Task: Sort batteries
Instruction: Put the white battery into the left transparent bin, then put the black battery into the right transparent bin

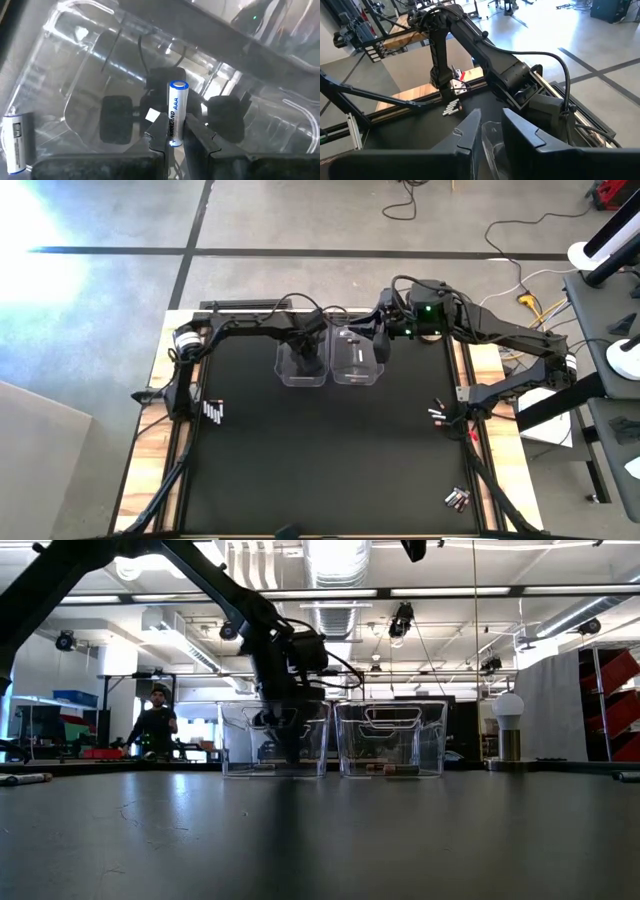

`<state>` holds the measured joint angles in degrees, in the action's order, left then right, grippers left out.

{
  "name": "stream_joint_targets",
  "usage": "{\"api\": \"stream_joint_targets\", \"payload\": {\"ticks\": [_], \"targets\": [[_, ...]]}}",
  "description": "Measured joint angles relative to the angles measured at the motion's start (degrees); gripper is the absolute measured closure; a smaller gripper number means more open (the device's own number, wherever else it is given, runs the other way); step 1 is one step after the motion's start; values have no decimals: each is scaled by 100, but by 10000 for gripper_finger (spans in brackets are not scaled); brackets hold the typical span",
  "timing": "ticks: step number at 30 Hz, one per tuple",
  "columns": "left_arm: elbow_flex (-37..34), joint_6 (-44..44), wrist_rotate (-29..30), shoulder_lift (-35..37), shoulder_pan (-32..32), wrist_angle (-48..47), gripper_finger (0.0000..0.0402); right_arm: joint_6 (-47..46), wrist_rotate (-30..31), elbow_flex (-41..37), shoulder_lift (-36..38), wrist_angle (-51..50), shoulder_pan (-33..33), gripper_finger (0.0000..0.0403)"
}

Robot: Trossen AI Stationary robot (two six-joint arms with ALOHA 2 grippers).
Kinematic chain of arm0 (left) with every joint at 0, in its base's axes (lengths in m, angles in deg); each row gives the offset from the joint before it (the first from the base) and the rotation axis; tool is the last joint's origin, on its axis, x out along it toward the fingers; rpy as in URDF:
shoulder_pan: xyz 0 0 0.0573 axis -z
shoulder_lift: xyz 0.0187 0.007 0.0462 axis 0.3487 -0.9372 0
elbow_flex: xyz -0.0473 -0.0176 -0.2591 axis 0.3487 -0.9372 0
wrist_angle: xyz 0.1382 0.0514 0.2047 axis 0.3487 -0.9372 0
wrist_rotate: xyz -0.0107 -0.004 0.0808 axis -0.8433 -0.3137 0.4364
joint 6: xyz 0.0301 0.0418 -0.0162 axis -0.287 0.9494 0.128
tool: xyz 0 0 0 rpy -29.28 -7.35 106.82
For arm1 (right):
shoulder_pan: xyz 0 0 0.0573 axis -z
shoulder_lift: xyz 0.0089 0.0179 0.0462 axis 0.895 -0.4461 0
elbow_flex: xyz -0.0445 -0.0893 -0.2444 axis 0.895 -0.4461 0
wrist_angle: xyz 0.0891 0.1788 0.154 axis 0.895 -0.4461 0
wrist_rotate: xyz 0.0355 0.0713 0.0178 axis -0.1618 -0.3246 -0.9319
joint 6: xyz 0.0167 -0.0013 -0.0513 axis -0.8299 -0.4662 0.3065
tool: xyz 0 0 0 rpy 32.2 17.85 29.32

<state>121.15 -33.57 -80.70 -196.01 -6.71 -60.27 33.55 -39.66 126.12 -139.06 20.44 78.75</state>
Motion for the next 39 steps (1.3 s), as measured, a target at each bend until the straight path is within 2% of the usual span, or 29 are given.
{"api": "stream_joint_targets", "payload": {"ticks": [9,13,20,26,31,36,39], "targets": [[0,-5,-12,-46,0,-43,380,-32,154,0,4,-46,0,303],[6,-50,-17,-46,0,-54,360,-160,194,0,64,-388,0,286],[305,-82,-20,-42,0,-533,275,-669,789,0,158,-2055,0,251],[669,-112,-22,140,0,-1056,214,-1903,1400,-84,189,-4492,1,234],[691,-219,-20,734,2,-969,199,-2459,1431,-687,341,-5648,-91,232],[688,-238,-9,1431,2,-891,198,-2717,916,-1694,596,-5684,-140,232],[688,-236,-11,1841,13,-767,198,-2965,873,-2323,647,-5662,-138,232]]}}
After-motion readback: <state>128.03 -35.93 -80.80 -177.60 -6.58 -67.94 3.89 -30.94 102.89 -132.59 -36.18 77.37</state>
